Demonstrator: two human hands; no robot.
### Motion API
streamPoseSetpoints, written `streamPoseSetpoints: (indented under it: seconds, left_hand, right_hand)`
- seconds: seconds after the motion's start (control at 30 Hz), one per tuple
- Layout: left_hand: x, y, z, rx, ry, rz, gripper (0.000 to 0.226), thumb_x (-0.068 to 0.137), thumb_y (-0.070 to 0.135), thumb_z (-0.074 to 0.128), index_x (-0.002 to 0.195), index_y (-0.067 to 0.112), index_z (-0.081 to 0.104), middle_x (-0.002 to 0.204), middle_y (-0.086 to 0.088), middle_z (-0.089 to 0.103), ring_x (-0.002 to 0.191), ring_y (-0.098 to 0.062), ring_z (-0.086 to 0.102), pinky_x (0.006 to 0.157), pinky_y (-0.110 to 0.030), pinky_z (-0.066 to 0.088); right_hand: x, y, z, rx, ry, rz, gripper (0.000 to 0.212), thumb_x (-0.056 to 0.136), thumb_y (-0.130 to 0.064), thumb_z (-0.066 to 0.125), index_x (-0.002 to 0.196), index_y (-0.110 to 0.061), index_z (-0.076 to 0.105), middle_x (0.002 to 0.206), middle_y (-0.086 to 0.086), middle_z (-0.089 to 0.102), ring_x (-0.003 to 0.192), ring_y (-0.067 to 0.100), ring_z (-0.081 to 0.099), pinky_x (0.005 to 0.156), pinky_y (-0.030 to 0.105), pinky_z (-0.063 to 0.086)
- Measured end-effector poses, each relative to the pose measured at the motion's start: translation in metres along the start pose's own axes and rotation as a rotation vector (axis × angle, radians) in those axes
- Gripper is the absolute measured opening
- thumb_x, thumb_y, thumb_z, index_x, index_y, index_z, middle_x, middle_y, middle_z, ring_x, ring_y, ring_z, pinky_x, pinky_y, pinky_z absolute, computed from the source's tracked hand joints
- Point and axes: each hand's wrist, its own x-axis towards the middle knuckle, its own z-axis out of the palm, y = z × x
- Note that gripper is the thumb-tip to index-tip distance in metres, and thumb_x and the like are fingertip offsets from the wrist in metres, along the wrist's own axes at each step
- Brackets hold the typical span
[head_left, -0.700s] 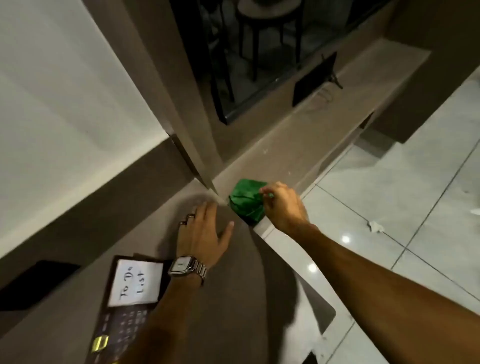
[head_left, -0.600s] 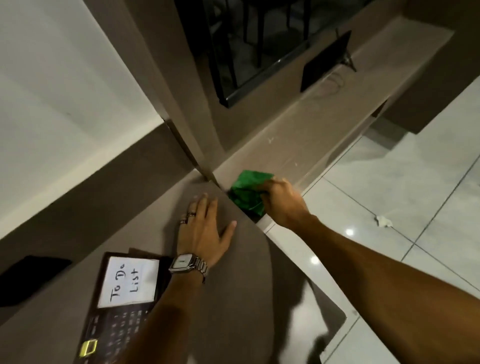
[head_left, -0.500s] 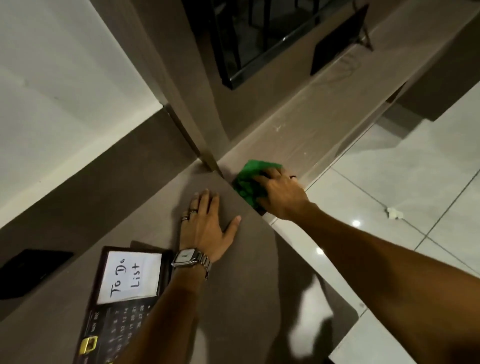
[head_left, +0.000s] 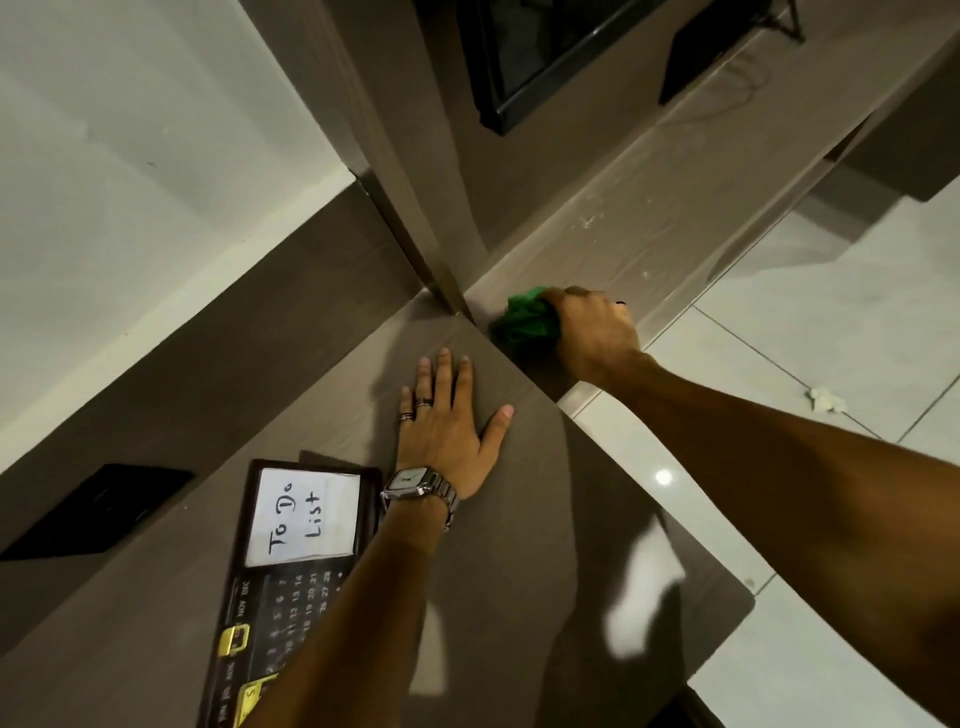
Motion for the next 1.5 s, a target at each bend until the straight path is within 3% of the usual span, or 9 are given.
streamPoseSetpoints:
  seconds: [0.2, 0.43, 0.53, 0.77, 0.87, 0.97, 1.17, 1.37, 1.5]
  left_hand:
    - [-0.023, -0.011, -0.041, -0.064, 0.002, 0.036, 0.076, 0.089, 0.062, 0.034, 0.148, 0.017, 0.015, 0.159, -0.012, 0.02, 0.147, -0.03, 0.016, 0.114, -0.05, 0.031]
    - [-0.129, -0.049, -0.097, -0.088, 0.206, -0.029, 0.08, 0.083, 0.057, 0.048, 0.147, 0.023, 0.013, 0.159, -0.008, 0.02, 0.147, -0.028, 0.019, 0.114, -0.052, 0.028]
    - [-0.197, -0.072, -0.099, -0.183, 0.206, -0.177, 0.091, 0.076, 0.059, 0.056, 0.148, 0.026, 0.01, 0.159, -0.005, 0.019, 0.145, -0.029, 0.021, 0.111, -0.055, 0.027]
    - [-0.27, -0.1, -0.075, -0.386, -0.053, -0.261, 0.126, 0.065, 0.033, 0.08, 0.149, 0.024, -0.013, 0.163, 0.003, -0.004, 0.148, -0.018, 0.01, 0.118, -0.046, 0.025]
    - [-0.27, -0.099, -0.069, -0.454, -0.025, -0.261, 0.125, 0.066, 0.008, 0.079, 0.148, 0.026, -0.014, 0.162, 0.003, -0.003, 0.146, -0.021, 0.016, 0.108, -0.031, 0.03]
    - [-0.268, -0.102, -0.064, -0.47, 0.025, -0.256, 0.121, 0.067, -0.003, 0.074, 0.149, 0.026, -0.01, 0.162, 0.001, 0.004, 0.145, -0.021, 0.022, 0.099, -0.023, 0.032]
    - [-0.265, -0.104, -0.063, -0.496, 0.069, -0.219, 0.122, 0.064, 0.003, 0.08, 0.144, 0.028, -0.009, 0.161, -0.007, 0.01, 0.146, -0.025, 0.019, 0.112, -0.045, 0.037]
    - [-0.265, -0.106, -0.06, -0.477, 0.058, -0.219, 0.122, 0.063, 0.003, 0.082, 0.15, 0.017, -0.003, 0.161, -0.009, 0.013, 0.147, -0.024, 0.017, 0.112, -0.033, 0.026]
    - [-0.264, -0.107, -0.058, -0.424, 0.057, -0.226, 0.124, 0.062, 0.001, 0.08, 0.15, 0.015, -0.006, 0.162, -0.008, 0.007, 0.148, -0.024, 0.012, 0.117, -0.046, 0.028]
  right_hand:
    - [-0.079, -0.038, -0.009, 0.496, 0.288, 0.035, 0.056, 0.079, -0.007, 0.064, 0.131, -0.022, 0.051, 0.123, 0.007, 0.065, 0.11, 0.024, 0.06, 0.094, 0.041, 0.051]
    - [-0.192, -0.118, 0.016, 0.739, 0.199, -0.052, 0.057, 0.081, -0.003, 0.061, 0.134, -0.021, 0.051, 0.125, 0.003, 0.063, 0.115, 0.016, 0.058, 0.099, 0.043, 0.049]
    - [-0.236, -0.149, 0.027, 0.681, 0.166, -0.178, 0.067, 0.07, -0.001, 0.06, 0.134, -0.021, 0.052, 0.122, 0.005, 0.064, 0.112, 0.019, 0.056, 0.098, 0.044, 0.047]
    - [-0.27, -0.194, 0.064, 0.304, 0.006, -0.557, 0.083, 0.072, -0.004, 0.076, 0.145, -0.015, 0.037, 0.157, 0.009, 0.03, 0.146, 0.024, 0.021, 0.114, 0.046, 0.026]
    - [-0.269, -0.206, 0.078, 0.276, -0.098, -0.577, 0.08, 0.083, -0.007, 0.065, 0.151, -0.013, 0.023, 0.162, 0.007, 0.014, 0.149, 0.02, 0.008, 0.118, 0.045, 0.024]
    - [-0.27, -0.207, 0.084, 0.266, -0.083, -0.558, 0.077, 0.084, -0.008, 0.064, 0.15, -0.012, 0.025, 0.161, 0.007, 0.021, 0.149, 0.022, 0.013, 0.117, 0.048, 0.025]
    - [-0.269, -0.206, 0.08, 0.432, -0.071, -0.639, 0.07, 0.081, 0.002, 0.063, 0.145, -0.01, 0.039, 0.154, 0.008, 0.037, 0.145, 0.023, 0.025, 0.116, 0.045, 0.023]
    - [-0.273, -0.196, 0.085, 0.36, -0.127, -0.559, 0.074, 0.084, 0.002, 0.059, 0.15, -0.012, 0.028, 0.16, 0.006, 0.023, 0.149, 0.02, 0.01, 0.12, 0.045, 0.015]
    - [-0.257, -0.2, 0.075, 0.357, -0.086, -0.638, 0.072, 0.085, 0.003, 0.058, 0.149, -0.011, 0.029, 0.161, 0.007, 0.023, 0.149, 0.021, 0.008, 0.116, 0.041, 0.01]
